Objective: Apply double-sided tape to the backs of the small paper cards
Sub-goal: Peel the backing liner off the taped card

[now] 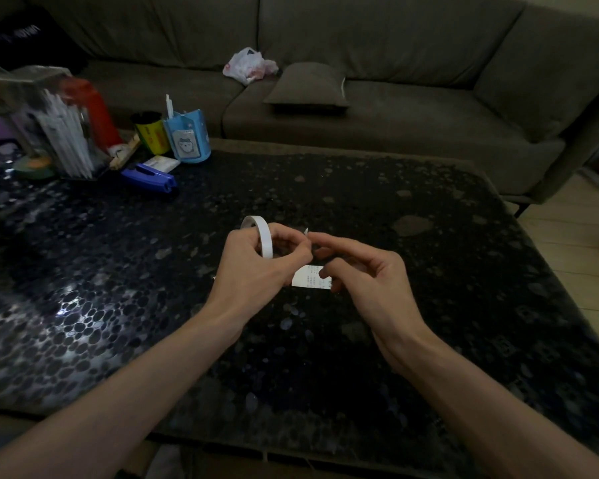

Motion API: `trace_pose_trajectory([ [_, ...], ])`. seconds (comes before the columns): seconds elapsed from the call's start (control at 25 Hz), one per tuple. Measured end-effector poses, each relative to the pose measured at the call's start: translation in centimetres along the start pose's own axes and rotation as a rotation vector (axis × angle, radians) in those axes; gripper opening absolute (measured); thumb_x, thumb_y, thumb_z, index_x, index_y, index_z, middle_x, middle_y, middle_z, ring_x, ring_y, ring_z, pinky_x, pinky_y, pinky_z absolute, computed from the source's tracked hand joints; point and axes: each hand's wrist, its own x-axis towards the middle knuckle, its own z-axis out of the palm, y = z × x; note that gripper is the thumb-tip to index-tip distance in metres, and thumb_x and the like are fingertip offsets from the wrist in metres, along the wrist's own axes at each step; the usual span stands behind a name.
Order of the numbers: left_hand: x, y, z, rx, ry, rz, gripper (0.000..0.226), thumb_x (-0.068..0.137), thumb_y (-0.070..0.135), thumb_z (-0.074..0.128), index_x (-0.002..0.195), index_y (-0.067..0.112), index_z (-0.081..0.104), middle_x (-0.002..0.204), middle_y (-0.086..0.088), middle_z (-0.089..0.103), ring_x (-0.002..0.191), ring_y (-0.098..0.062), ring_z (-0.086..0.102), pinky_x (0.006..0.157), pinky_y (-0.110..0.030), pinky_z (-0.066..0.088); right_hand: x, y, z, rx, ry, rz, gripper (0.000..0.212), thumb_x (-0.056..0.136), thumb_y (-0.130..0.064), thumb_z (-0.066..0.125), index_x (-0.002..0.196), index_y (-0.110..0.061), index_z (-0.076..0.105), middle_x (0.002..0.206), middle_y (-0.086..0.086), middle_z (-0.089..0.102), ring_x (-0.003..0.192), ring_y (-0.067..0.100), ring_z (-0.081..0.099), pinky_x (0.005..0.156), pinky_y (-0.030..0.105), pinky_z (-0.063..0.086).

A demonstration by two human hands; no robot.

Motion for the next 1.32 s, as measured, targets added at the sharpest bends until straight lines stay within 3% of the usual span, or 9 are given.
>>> trace_pose_trajectory([
  [0.36,-0.15,0.31,-0.22,-0.035,-0.027,-0.028,0.003,0.089,0.022,0.077,0.09,0.02,0.08,0.078,0.003,0.076,0.058,-0.003,0.065,0.056,-0.015,0.05,0.19,0.41,-0.07,-0.012,0.012,-0.003,0.044,0.092,-0.003,0.065,0.109,-0.04,0.081,0.102,-0.012,0.078,0.091,0.003,0.071,0.073,0.014,0.053],
  [0.68,-0.06,0.03,-0.35,-0.018,-0.006,-0.01,0.014,0.084,0.031,0.082,0.094,0.022,0.08,0.084,0.003,0.078,0.06,-0.005,0.066,0.061,-0.018,0.054,0.17,0.26,-0.12,0.001,0.011,-0.012,0.046,0.092,-0.001,0.065,0.11,-0.04,0.081,0.103,-0.01,0.077,0.09,0.003,0.07,0.072,0.015,0.054],
  [0.88,0.04,-0.02,-0.52,0.097,0.053,0.11,0.025,0.074,0.043,0.081,0.089,0.024,0.076,0.083,0.012,0.075,0.067,-0.004,0.07,0.061,-0.015,0.053,-0.14,0.11,0.0,0.015,-0.007,-0.005,0.028,0.098,-0.017,0.07,0.109,-0.04,0.081,0.106,-0.012,0.078,0.094,0.005,0.071,0.074,0.017,0.055],
  [1.08,0.06,-0.03,-0.46,0.086,0.029,0.15,0.019,0.079,0.036,0.083,0.091,0.023,0.076,0.082,0.008,0.076,0.062,-0.006,0.067,0.056,-0.015,0.051,-0.01,-0.18,-0.15,0.008,0.056,-0.052,0.016,0.095,-0.019,0.075,0.102,-0.032,0.082,0.101,-0.017,0.079,0.098,0.0,0.073,0.079,0.009,0.052],
  [1.32,0.01,-0.02,-0.14,0.108,0.003,0.169,0.017,0.082,0.032,0.084,0.093,0.021,0.077,0.083,0.011,0.075,0.067,-0.005,0.07,0.057,-0.017,0.054,0.21,0.12,-0.25,-0.037,0.081,0.002,0.014,0.096,-0.022,0.073,0.098,-0.034,0.081,0.1,-0.015,0.078,0.093,0.003,0.073,0.074,0.017,0.056],
])
